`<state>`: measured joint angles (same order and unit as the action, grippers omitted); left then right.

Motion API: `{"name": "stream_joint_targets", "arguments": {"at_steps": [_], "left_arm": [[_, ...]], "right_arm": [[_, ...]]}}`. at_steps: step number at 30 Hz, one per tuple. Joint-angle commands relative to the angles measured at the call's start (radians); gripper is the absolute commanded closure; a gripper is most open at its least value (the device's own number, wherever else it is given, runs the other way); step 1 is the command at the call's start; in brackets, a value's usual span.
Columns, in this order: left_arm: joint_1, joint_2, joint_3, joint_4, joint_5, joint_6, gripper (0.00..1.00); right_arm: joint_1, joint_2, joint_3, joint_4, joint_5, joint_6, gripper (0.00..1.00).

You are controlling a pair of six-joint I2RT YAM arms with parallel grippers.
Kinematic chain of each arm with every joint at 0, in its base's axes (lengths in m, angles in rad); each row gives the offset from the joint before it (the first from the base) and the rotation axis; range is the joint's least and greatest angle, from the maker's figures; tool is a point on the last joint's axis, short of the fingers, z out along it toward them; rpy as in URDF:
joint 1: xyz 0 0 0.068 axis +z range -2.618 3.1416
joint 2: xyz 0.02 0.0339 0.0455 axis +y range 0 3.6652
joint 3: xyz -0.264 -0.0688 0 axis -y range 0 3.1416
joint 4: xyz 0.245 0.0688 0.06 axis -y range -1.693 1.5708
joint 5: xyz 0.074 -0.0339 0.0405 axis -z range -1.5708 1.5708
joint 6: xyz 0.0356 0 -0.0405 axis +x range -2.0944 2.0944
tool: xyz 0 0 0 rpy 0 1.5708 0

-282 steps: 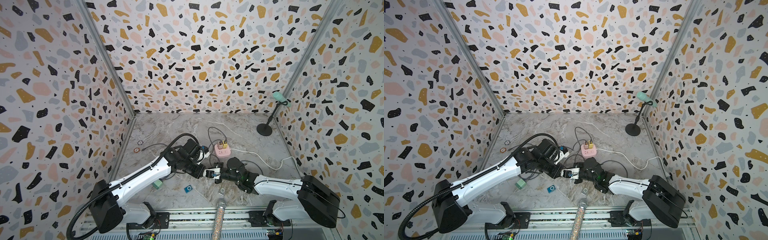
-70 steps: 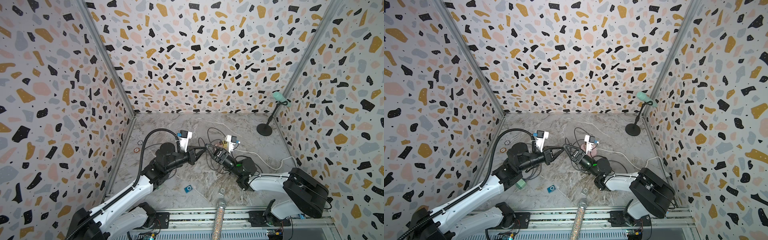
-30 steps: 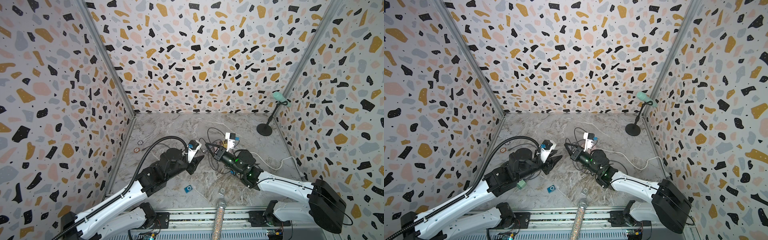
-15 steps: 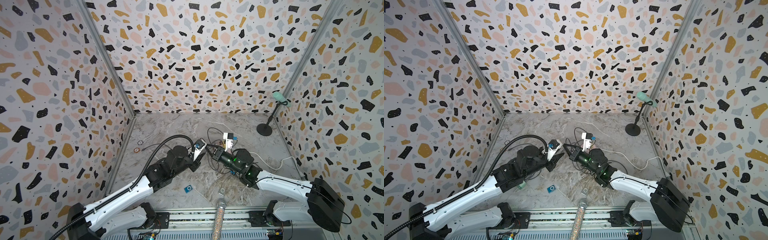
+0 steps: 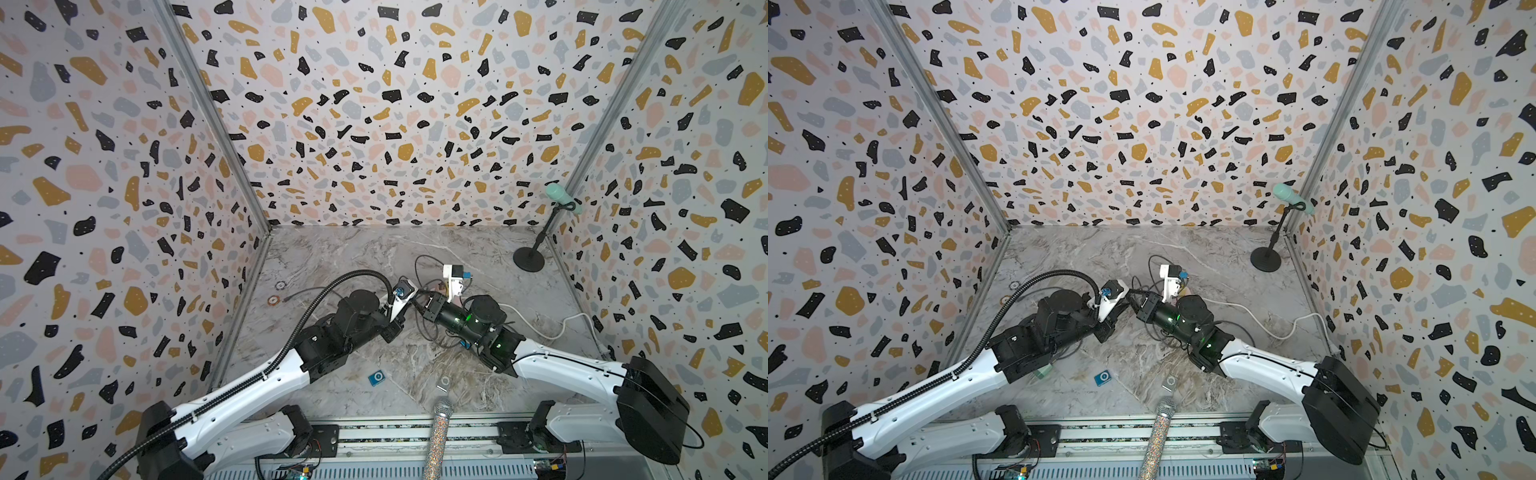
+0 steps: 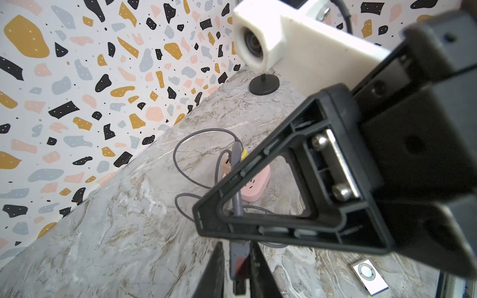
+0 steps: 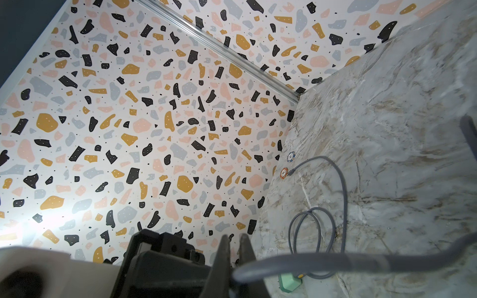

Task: Charge mp3
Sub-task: Pick up the charging cable from the center of the board.

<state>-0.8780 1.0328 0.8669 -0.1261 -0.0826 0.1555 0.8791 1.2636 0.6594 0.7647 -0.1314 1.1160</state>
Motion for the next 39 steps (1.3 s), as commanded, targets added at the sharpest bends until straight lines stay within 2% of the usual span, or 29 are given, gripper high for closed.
{"name": "stream_joint_targets", "arguments": {"at_steps": [1,7,13,21,28,39], "left_arm": [[-0.002,-0.001,0.036,0.050,0.016,0.026,0.87],[-0.002,-0.011,0.039,0.012,0.029,0.051,0.96],[-0.001,-0.031,0.057,-0.047,0.058,0.077,0.96],[-0.002,0.004,0.100,-0.127,0.130,0.097,0.96],[-0.001,0.016,0.116,-0.153,0.154,0.107,0.95],[-0.001,0.043,0.133,-0.197,0.155,0.136,0.93]], "right_arm": [[-0.004,-0.029,0.035,-0.025,-0.025,-0.016,1.00],[-0.057,-0.044,0.041,-0.074,-0.134,-0.006,1.00],[-0.140,-0.077,0.040,-0.178,-0.341,-0.030,0.78],[-0.196,-0.156,0.040,-0.290,-0.413,-0.121,0.67],[-0.212,-0.123,0.096,-0.366,-0.500,-0.180,0.64],[-0.212,-0.088,0.106,-0.341,-0.588,-0.191,0.62]]}}
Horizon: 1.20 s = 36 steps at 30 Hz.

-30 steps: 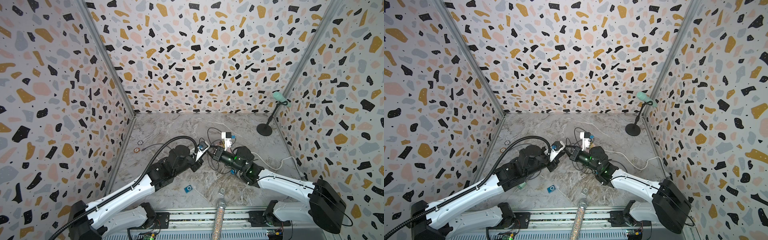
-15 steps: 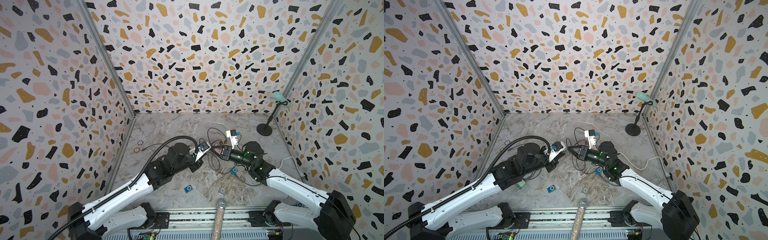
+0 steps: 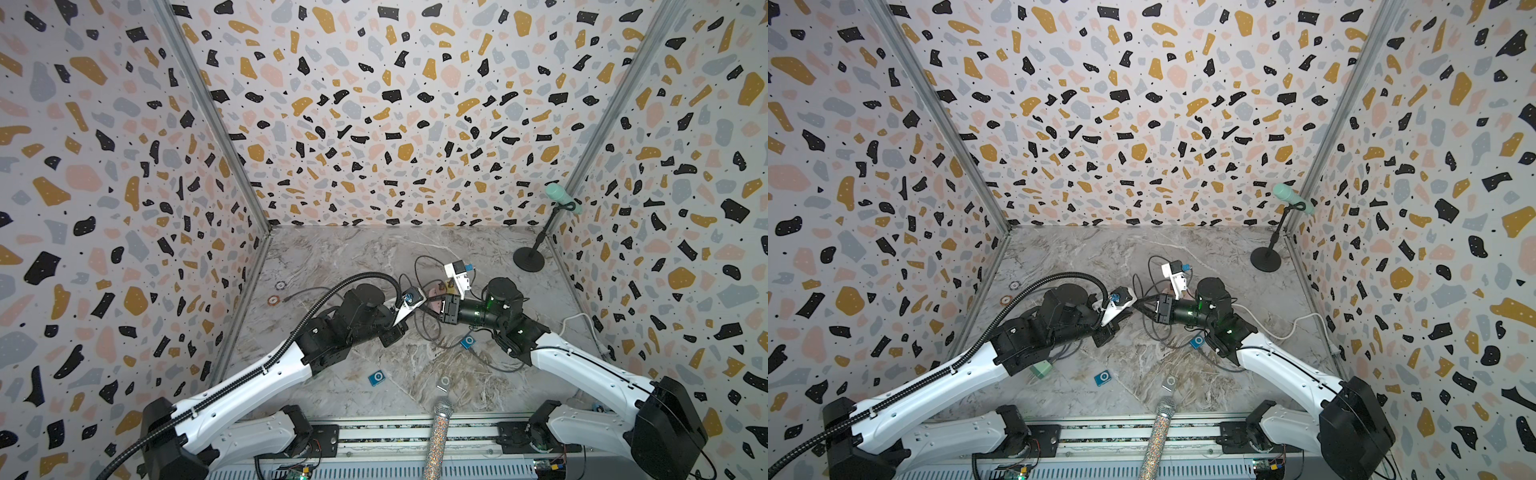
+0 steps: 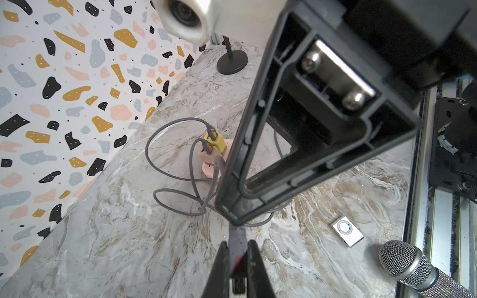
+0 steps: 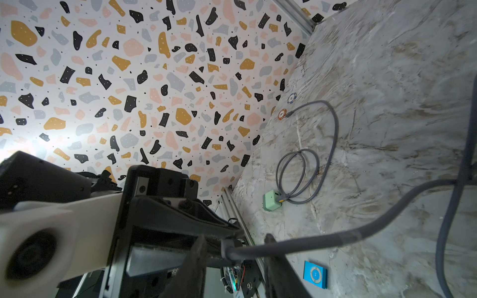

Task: Charge mp3
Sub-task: Pick up the charging cable from the center of the board.

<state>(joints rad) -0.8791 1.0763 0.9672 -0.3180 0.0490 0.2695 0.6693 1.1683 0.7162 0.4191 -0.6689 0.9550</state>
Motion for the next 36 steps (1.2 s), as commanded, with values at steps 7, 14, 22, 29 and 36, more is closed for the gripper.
{"name": "stream_joint_targets", "arguments": {"at_steps": [7,14,22,29,36], "left_arm": [[0.000,0.009,0.032,-0.013,0.059,0.031,0.93],[0.000,0.007,0.034,-0.023,0.073,0.049,0.93],[0.000,0.013,0.033,-0.026,0.085,0.053,0.93],[0.000,0.022,0.042,-0.036,0.114,0.056,0.94],[-0.001,0.018,0.045,-0.037,0.088,0.063,0.83]], "right_arm": [[-0.005,0.023,0.046,0.003,-0.077,-0.043,0.65],[-0.009,0.037,0.053,-0.003,-0.112,-0.063,0.72],[-0.011,0.042,0.054,-0.048,-0.162,-0.114,0.72],[-0.016,0.035,0.059,-0.079,-0.167,-0.147,0.79],[-0.026,0.028,0.060,-0.103,-0.174,-0.179,1.00]]}}
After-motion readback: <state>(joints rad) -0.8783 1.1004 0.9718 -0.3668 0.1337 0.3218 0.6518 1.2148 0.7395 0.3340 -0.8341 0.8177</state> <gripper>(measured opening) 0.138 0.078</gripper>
